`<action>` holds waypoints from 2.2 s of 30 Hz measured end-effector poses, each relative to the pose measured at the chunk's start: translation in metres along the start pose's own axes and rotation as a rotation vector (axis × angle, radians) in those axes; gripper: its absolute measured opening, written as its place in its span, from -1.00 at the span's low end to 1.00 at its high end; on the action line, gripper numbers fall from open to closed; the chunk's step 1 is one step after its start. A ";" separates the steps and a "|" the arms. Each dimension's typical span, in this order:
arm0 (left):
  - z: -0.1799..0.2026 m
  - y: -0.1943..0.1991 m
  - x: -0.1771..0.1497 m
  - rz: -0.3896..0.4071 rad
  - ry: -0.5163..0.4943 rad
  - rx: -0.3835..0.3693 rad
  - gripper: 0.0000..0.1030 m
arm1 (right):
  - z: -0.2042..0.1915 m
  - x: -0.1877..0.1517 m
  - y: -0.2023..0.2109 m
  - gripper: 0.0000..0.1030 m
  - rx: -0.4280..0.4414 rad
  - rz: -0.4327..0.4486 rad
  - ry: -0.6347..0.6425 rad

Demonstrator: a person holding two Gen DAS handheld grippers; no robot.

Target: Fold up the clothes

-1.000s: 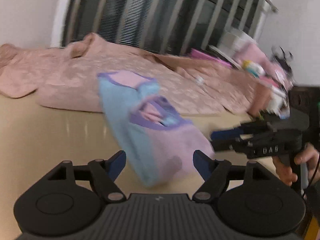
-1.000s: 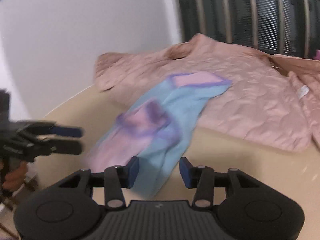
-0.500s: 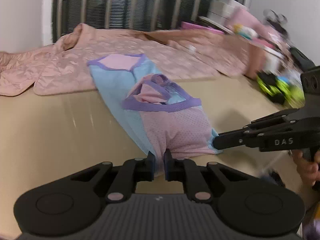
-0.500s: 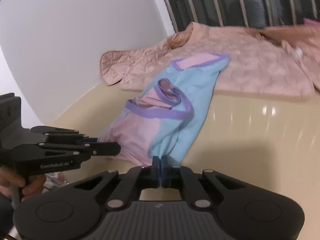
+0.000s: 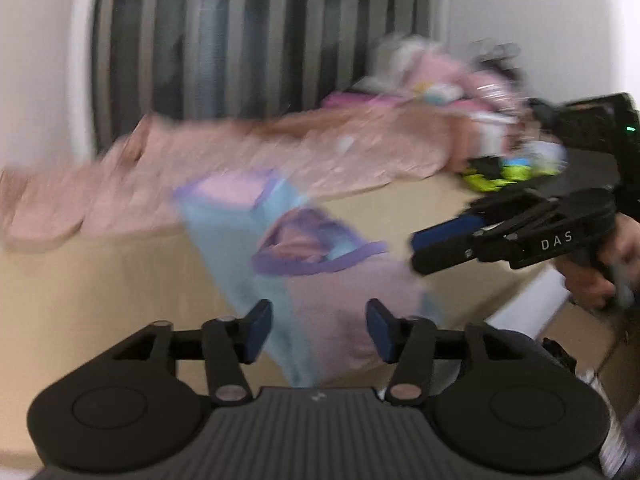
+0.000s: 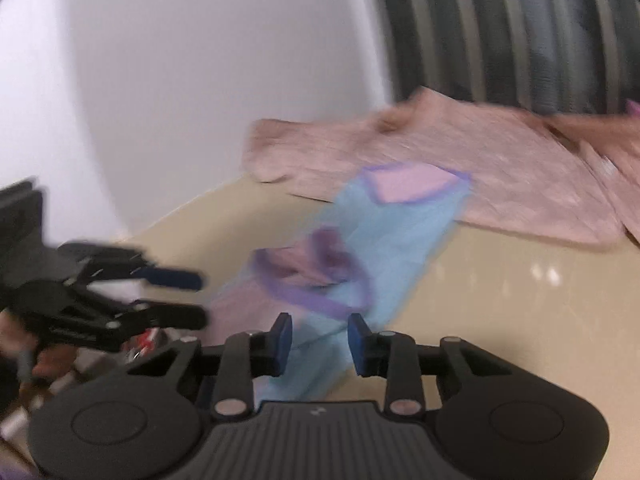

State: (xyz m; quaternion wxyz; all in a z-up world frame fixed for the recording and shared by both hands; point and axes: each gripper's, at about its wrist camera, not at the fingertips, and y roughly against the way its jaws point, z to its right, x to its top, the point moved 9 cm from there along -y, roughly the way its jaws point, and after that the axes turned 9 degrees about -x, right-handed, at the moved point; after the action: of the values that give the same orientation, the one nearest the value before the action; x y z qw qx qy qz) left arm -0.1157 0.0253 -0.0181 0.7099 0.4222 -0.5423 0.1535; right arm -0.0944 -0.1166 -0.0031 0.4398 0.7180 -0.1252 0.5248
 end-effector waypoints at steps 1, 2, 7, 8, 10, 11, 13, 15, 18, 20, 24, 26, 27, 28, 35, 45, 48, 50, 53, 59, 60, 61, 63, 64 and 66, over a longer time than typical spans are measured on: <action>0.004 0.000 -0.005 0.003 -0.044 -0.018 0.37 | -0.010 -0.003 0.007 -0.27 0.037 0.041 0.063; 0.007 0.000 -0.009 0.006 -0.087 -0.036 0.37 | -0.018 -0.008 0.009 -0.15 0.047 0.054 0.125; 0.005 -0.017 -0.027 -0.067 -0.207 -0.057 0.37 | -0.041 -0.025 0.002 -0.15 0.030 0.048 0.398; 0.004 -0.021 -0.030 -0.082 -0.233 -0.048 0.36 | -0.041 -0.027 -0.002 -0.15 0.018 0.043 0.441; 0.006 -0.023 -0.032 -0.080 -0.299 -0.048 0.21 | -0.041 -0.030 -0.007 -0.21 0.008 0.028 0.502; 0.007 -0.023 -0.033 -0.071 -0.313 -0.063 0.04 | -0.040 -0.033 -0.007 -0.22 0.013 0.014 0.506; 0.006 -0.020 -0.036 -0.063 -0.317 -0.091 -0.05 | -0.038 -0.037 -0.007 -0.25 0.035 0.004 0.479; 0.006 -0.018 -0.039 -0.060 -0.320 -0.107 -0.23 | -0.035 -0.040 -0.008 -0.28 0.050 0.004 0.448; 0.009 -0.014 -0.041 -0.054 -0.311 -0.129 -0.55 | -0.036 -0.042 -0.007 -0.48 0.063 0.015 0.418; 0.008 -0.010 -0.039 -0.047 -0.291 -0.142 -0.85 | -0.037 -0.041 -0.005 -0.95 0.094 0.013 0.380; 0.013 0.003 -0.040 -0.070 -0.326 -0.141 -0.75 | -0.038 -0.041 0.005 -0.94 0.137 -0.011 0.336; 0.018 0.011 -0.044 -0.049 -0.450 -0.045 0.08 | -0.040 -0.042 0.014 -0.82 0.097 0.000 0.377; 0.025 0.014 -0.047 -0.024 -0.543 -0.006 0.25 | -0.044 -0.043 0.017 -0.54 0.063 0.022 0.431; 0.031 0.018 -0.050 0.001 -0.635 0.034 0.39 | -0.049 -0.044 0.019 -0.30 0.024 0.051 0.497; 0.062 0.003 -0.075 0.015 -1.008 0.046 0.32 | -0.079 -0.060 0.014 -0.02 -0.132 0.176 0.907; 0.042 -0.013 -0.079 -0.104 -1.105 0.028 -0.81 | -0.080 -0.081 0.001 -0.77 -0.193 0.123 1.144; 0.039 -0.006 -0.068 -0.139 -1.035 -0.028 -0.86 | -0.078 -0.075 0.006 -0.94 -0.148 0.072 1.081; 0.036 0.002 -0.054 -0.155 -0.955 -0.090 -0.87 | -0.077 -0.063 0.014 -0.95 -0.083 0.050 0.998; 0.026 0.014 -0.017 -0.148 -0.820 -0.188 -0.88 | -0.066 -0.028 0.027 -0.96 0.020 0.024 0.844; -0.038 -0.018 0.070 -0.153 -0.462 -0.356 -0.87 | 0.006 0.058 0.004 -0.95 0.205 -0.084 0.513; -0.054 -0.033 0.079 -0.164 -0.396 -0.358 -0.87 | 0.017 0.066 -0.007 -0.95 0.225 -0.106 0.471; -0.068 -0.049 0.083 -0.178 -0.323 -0.356 -0.88 | 0.026 0.072 -0.020 -0.95 0.227 -0.118 0.431; -0.094 -0.080 0.084 -0.188 -0.187 -0.339 -0.87 | 0.048 0.080 -0.052 -0.95 0.217 -0.145 0.349; -0.104 -0.092 0.083 -0.193 -0.134 -0.327 -0.87 | 0.057 0.082 -0.066 -0.95 0.210 -0.158 0.317; -0.123 -0.114 0.078 -0.198 -0.039 -0.281 -0.87 | 0.076 0.080 -0.093 -0.95 0.170 -0.180 0.272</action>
State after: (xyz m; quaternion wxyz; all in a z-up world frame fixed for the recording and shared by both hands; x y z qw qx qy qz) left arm 0.0692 0.0325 -0.0039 0.7630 0.3732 -0.5278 -0.0025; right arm 0.0480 -0.0977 0.0147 0.4357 0.6833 0.0452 0.5841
